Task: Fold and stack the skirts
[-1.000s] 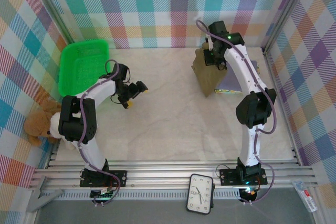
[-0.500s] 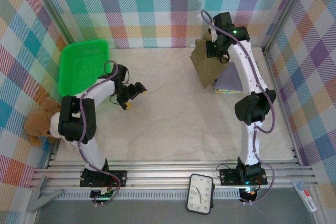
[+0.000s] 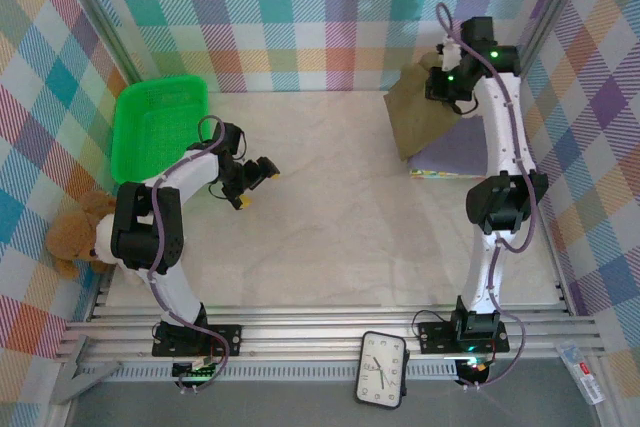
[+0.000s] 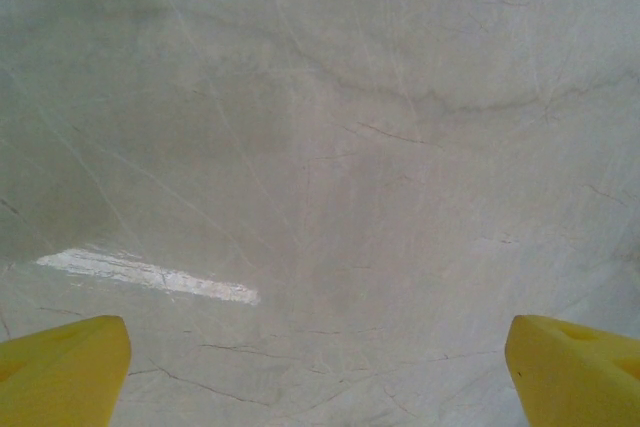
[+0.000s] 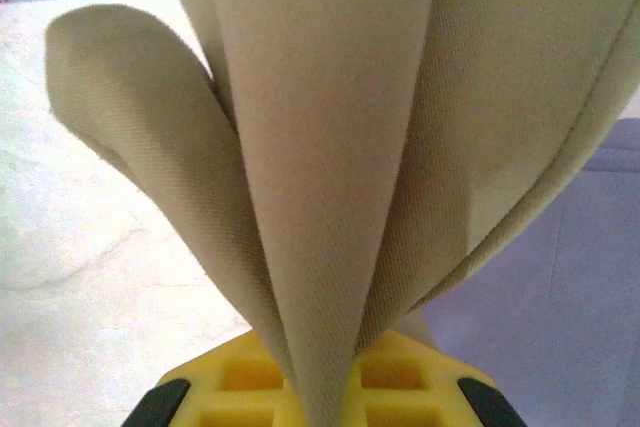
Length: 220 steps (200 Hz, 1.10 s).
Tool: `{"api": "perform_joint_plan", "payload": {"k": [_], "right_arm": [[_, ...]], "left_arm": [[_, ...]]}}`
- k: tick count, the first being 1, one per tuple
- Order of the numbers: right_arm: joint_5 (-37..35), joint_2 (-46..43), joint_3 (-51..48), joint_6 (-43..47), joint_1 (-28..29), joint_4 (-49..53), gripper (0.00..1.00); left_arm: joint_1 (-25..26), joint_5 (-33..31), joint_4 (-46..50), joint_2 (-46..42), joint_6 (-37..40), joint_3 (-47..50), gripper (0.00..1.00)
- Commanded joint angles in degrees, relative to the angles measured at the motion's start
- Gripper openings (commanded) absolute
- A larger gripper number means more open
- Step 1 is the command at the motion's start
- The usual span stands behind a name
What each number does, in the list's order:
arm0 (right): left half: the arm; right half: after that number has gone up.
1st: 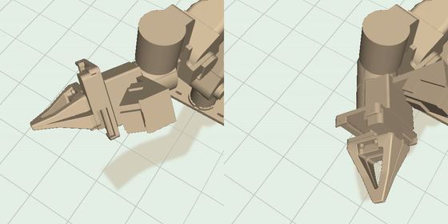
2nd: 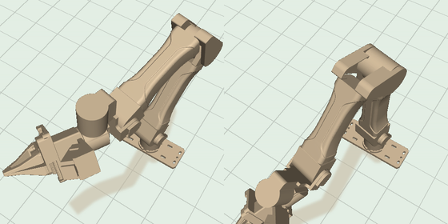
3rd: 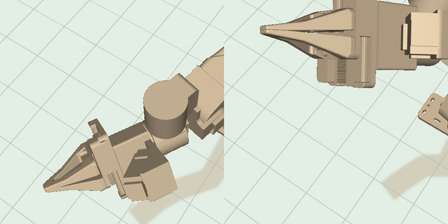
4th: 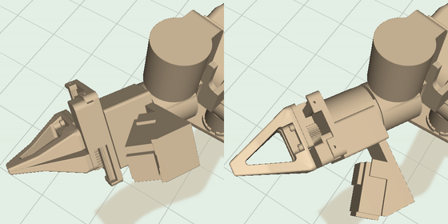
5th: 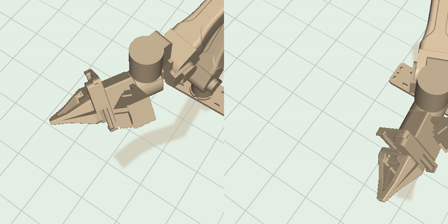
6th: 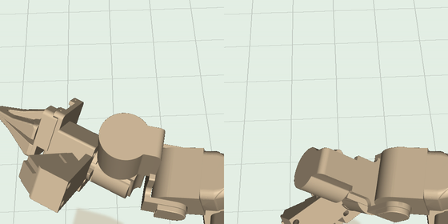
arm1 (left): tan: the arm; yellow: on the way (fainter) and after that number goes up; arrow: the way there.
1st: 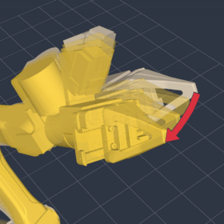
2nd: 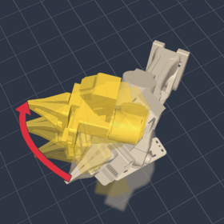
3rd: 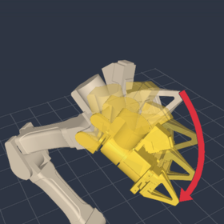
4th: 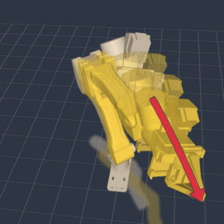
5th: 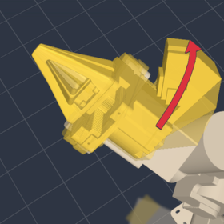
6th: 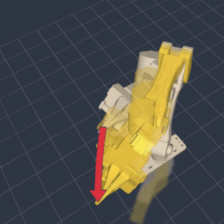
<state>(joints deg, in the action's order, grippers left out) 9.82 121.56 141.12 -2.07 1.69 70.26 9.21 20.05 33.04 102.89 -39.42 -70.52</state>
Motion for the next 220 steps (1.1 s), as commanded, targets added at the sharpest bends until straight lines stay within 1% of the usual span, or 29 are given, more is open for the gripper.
{"api": "perform_joint_plan", "payload": {"k": [1,62,65,96,111,124,165,188,220], "right_arm": [[11.2,-0.5,1.8,1.0,-3.0,1.7,0.00],[15.7,6.2,2.0,7.2,-9.9,7.5,0.00],[15.7,6.6,1.9,9.0,-10.2,7.7,0.00],[16.7,10.8,1.8,15.0,-12.5,8.1,0.00],[14.5,12.6,2.0,16.4,-13.2,6.9,0.00],[13.8,13.5,2.0,17.0,-13.8,5.7,0.00],[10.8,13.7,2.0,18.4,-14.2,4.0,0.00],[5.2,13.5,1.6,18.8,-14.2,3.6,0.00],[-2.6,12.1,-2.7,20.5,-14.2,0.8,0.00]], "left_arm": [[-0.8,0.5,1.9,-0.3,0.3,1.0,0.97],[-0.8,0.3,2.3,-0.9,0.5,1.6,0.97],[-0.8,0.3,2.3,-0.9,0.5,1.5,0.97],[-0.8,0.1,2.6,-1.0,0.6,1.5,0.97],[-0.8,-0.1,2.9,-1.3,0.7,1.4,0.97],[-0.8,-0.4,3.2,-1.6,0.8,1.5,0.97],[-0.8,-1.0,3.7,-1.8,0.8,1.5,0.97],[-0.8,-0.7,3.8,-1.3,0.7,0.8,0.97],[-0.8,-0.6,4.2,-1.2,0.8,0.0,0.97]]}}
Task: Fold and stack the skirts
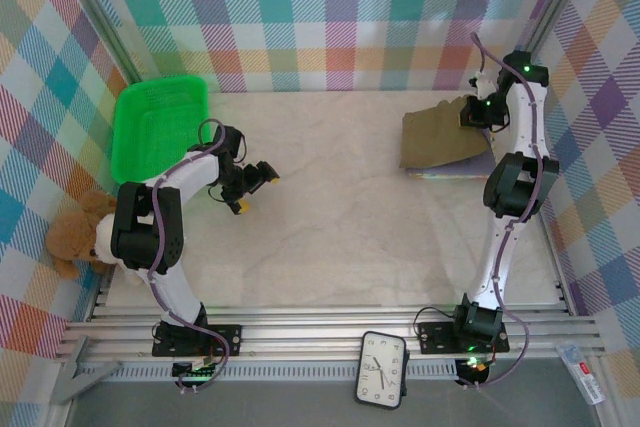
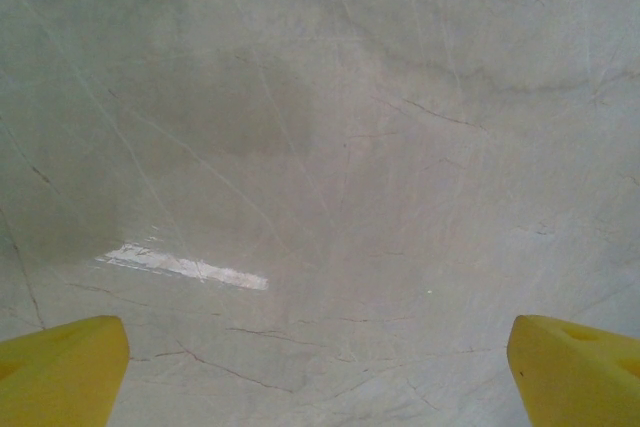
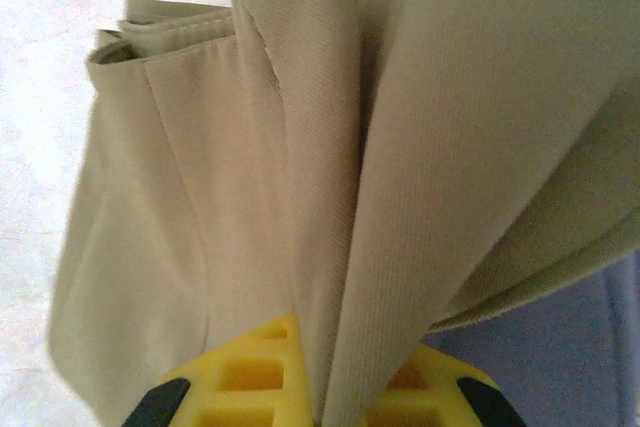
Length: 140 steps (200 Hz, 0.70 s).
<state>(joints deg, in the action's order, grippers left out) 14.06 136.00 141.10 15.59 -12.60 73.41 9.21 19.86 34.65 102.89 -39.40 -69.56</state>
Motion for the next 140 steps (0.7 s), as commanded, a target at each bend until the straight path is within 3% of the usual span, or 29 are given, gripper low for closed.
{"api": "perform_joint_plan", "payload": {"k": [1,58,91,101,115,140], "right_arm": [[-7.0,-2.3,-2.8,2.9,0.1,-2.5,0.00],[-10.3,-2.2,-5.0,0.5,0.2,-5.2,0.02],[-13.7,-5.8,-7.0,-3.6,1.2,-8.6,0.38],[-19.2,-8.3,-9.4,-5.9,2.3,-11.2,0.72],[-27.4,-11.5,-12.0,-8.6,4.5,-13.0,0.99],[-31.7,-14.3,-13.9,-15.2,9.0,-8.0,0.99]], "left_arm": [[-0.8,-0.4,2.6,-1.2,0.7,-1.0,0.97],[-0.7,-0.4,2.8,-1.0,0.9,-1.3,0.97],[-0.8,-0.5,2.6,-1.1,0.8,-0.8,0.98],[-0.8,-0.4,2.4,-1.2,0.8,-0.7,0.98],[-0.7,-0.2,2.1,-1.1,0.6,-0.5,0.98],[-0.8,-0.1,2.1,-1.1,0.5,-0.6,0.98]]}}
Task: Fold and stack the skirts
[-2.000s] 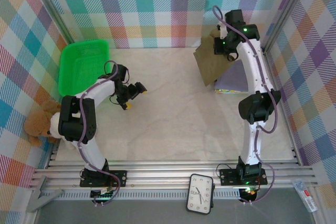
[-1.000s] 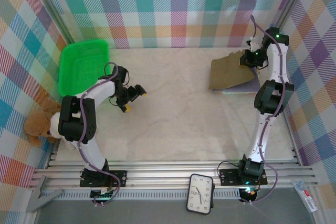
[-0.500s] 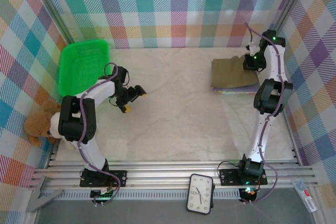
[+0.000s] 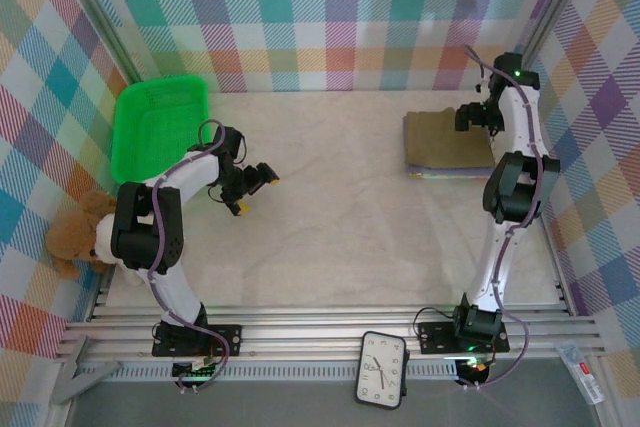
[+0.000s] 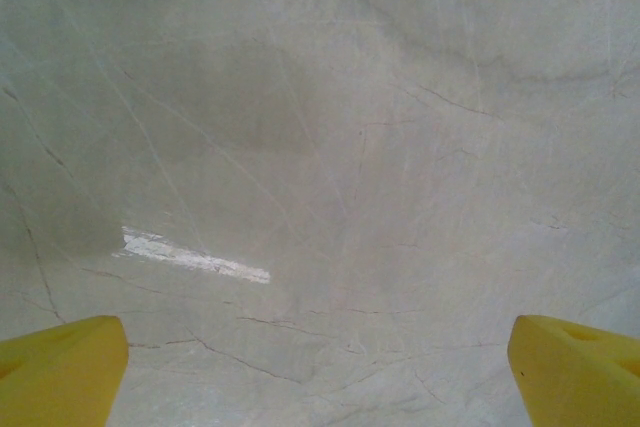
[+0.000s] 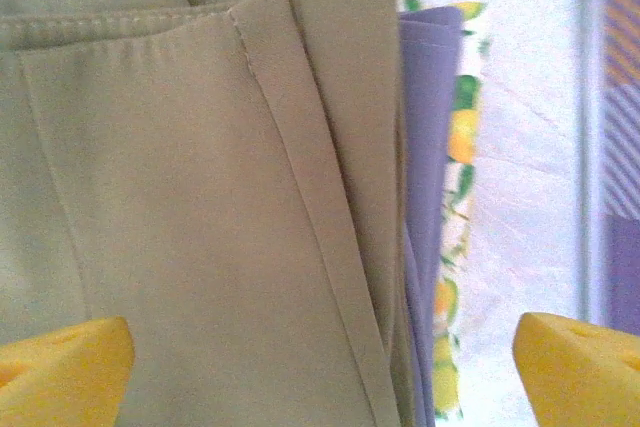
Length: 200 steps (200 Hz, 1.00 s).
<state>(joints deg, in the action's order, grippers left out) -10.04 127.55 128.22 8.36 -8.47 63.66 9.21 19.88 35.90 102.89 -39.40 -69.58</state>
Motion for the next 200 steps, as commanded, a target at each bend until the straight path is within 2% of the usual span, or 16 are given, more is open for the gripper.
{"api": "perform_joint_plan", "payload": {"k": [1,37,55,84,95,159,180,200], "right_arm": [[-7.4,-5.9,-1.2,-8.2,5.0,2.0,0.99],[5.0,-5.2,-8.8,-11.1,8.2,-0.3,0.99],[3.6,-0.7,-5.2,-12.2,8.1,0.4,0.99],[-6.2,7.6,2.7,-11.4,8.1,4.3,0.99],[-7.8,9.7,3.9,-10.0,7.9,4.9,0.99],[-1.8,12.0,1.5,3.8,4.6,5.2,0.99],[-1.0,11.5,1.6,5.7,3.5,5.4,0.99],[2.6,10.1,2.0,5.6,3.2,5.3,0.99]], "left_arm": [[-0.8,-0.1,0.8,-1.1,0.5,-0.6,0.98],[-0.8,0.2,1.5,0.0,0.8,-2.1,0.98],[-0.8,0.3,1.9,0.1,1.0,-2.7,0.98],[-0.8,-0.5,1.6,-0.9,1.0,-1.8,0.98],[-0.8,-0.8,1.6,-1.1,1.0,-1.3,0.98],[-1.2,-2.5,2.7,-2.7,1.8,-0.5,0.98],[-1.6,-3.9,3.9,-3.9,2.5,-0.7,0.98],[-2.3,-4.8,4.0,-5.9,2.9,-0.5,0.98]]}}
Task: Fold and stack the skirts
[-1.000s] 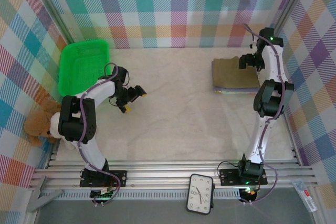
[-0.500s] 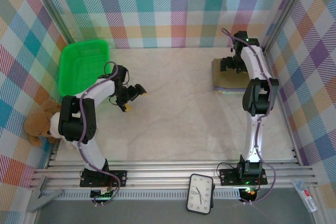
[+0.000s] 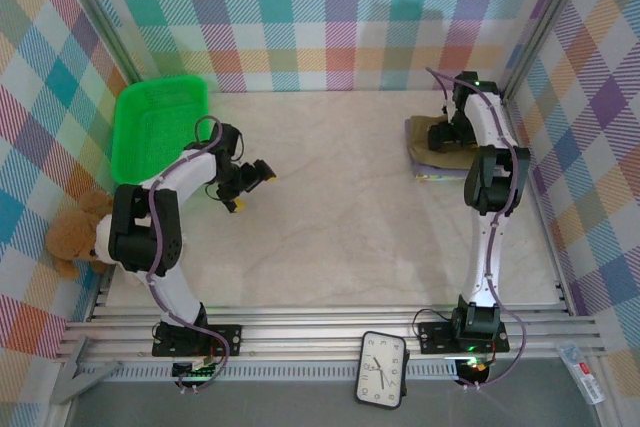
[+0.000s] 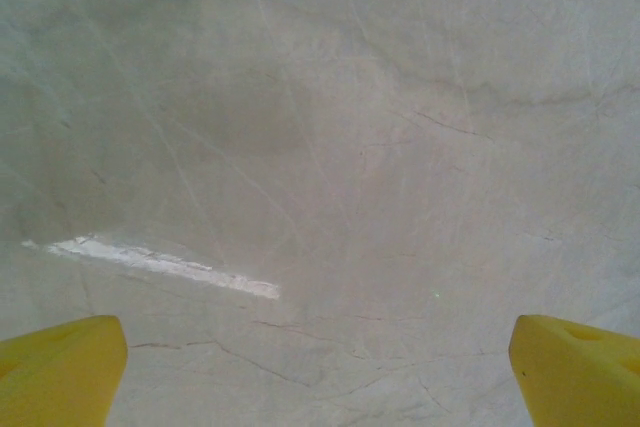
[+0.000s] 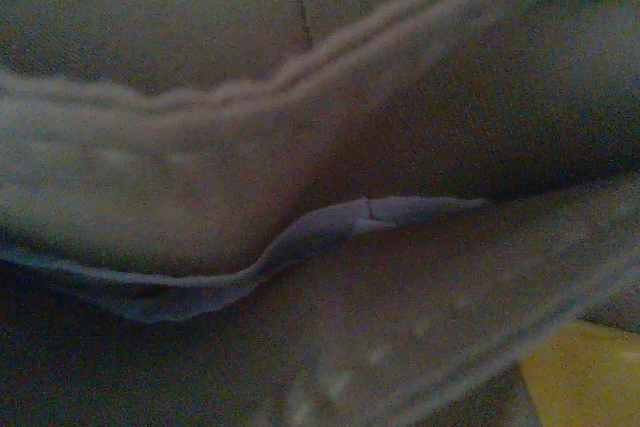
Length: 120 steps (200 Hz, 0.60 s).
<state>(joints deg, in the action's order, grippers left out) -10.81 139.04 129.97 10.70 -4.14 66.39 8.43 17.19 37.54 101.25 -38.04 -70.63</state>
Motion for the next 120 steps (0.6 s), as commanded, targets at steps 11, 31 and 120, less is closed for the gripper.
{"api": "perform_joint_plan", "payload": {"k": [11,31,120], "right_arm": [[6.4,-2.6,1.1,2.6,-1.1,3.3,0.99],[9.4,-6.2,1.1,-0.4,-1.1,2.0,0.99],[7.9,-63.6,-67.7,-24.5,-1.0,-55.6,0.99]], "left_arm": [[-2.0,-3.0,2.4,-5.6,2.0,0.7,0.99],[-3.0,-6.7,2.6,-8.9,3.0,0.7,0.99],[-7.0,-40.0,-18.8,-27.7,17.4,21.0,1.00]]}}
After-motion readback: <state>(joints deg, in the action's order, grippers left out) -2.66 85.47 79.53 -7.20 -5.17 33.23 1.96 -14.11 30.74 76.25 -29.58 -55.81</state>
